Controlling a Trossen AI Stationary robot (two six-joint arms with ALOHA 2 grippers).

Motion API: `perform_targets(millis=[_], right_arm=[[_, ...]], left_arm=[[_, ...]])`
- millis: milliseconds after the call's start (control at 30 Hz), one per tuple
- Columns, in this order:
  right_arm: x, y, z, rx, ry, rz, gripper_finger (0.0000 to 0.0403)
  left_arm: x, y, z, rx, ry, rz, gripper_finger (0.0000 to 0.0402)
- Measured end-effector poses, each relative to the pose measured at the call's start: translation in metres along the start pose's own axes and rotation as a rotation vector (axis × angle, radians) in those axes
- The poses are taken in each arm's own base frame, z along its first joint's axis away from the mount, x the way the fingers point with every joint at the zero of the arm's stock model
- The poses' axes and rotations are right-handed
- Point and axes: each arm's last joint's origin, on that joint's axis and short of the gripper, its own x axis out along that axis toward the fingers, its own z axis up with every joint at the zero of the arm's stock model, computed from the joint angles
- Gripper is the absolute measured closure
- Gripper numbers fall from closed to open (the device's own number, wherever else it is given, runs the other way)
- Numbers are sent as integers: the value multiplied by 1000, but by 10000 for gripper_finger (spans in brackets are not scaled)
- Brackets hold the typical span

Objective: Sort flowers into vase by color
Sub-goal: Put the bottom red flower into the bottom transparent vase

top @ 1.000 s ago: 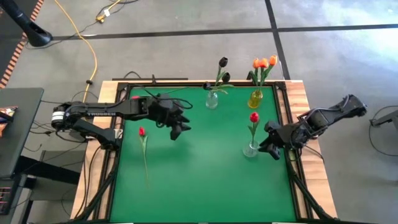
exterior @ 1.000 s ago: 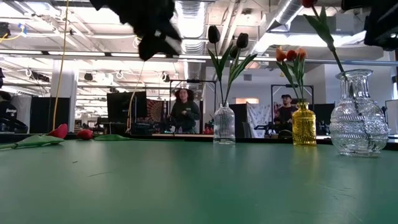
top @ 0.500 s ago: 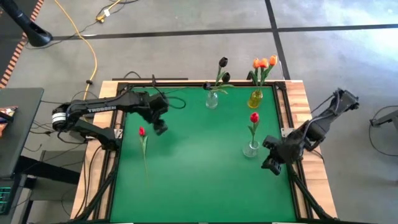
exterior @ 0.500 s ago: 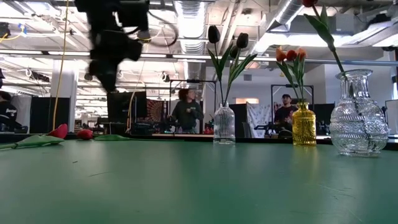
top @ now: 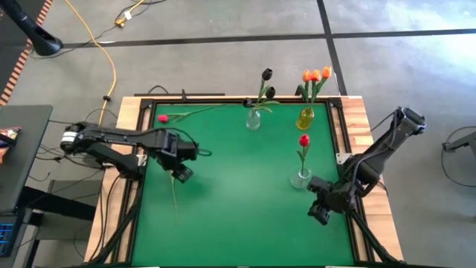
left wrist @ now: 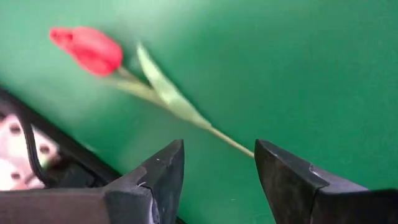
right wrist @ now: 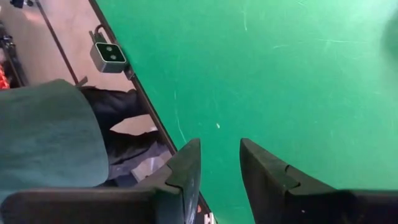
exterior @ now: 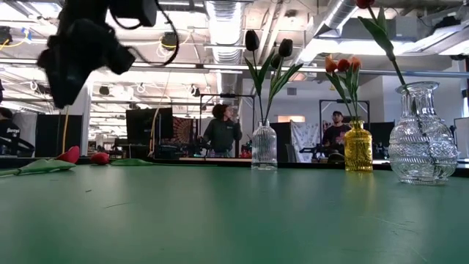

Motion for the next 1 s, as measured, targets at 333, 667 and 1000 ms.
perform_targets(millis=[333,667,1000], right_arm=[[-1,1,0,-91,-3,13,266],[-11,-1,1,-102,-9,47,266],[-11,-1,1,-143,-8,43,266]], left_arm=[[42,-14,-38,-179,76,16,217],[77,-18,-69,-370,35,18,239],[102,-15,-78,-501,-58,-32,241]])
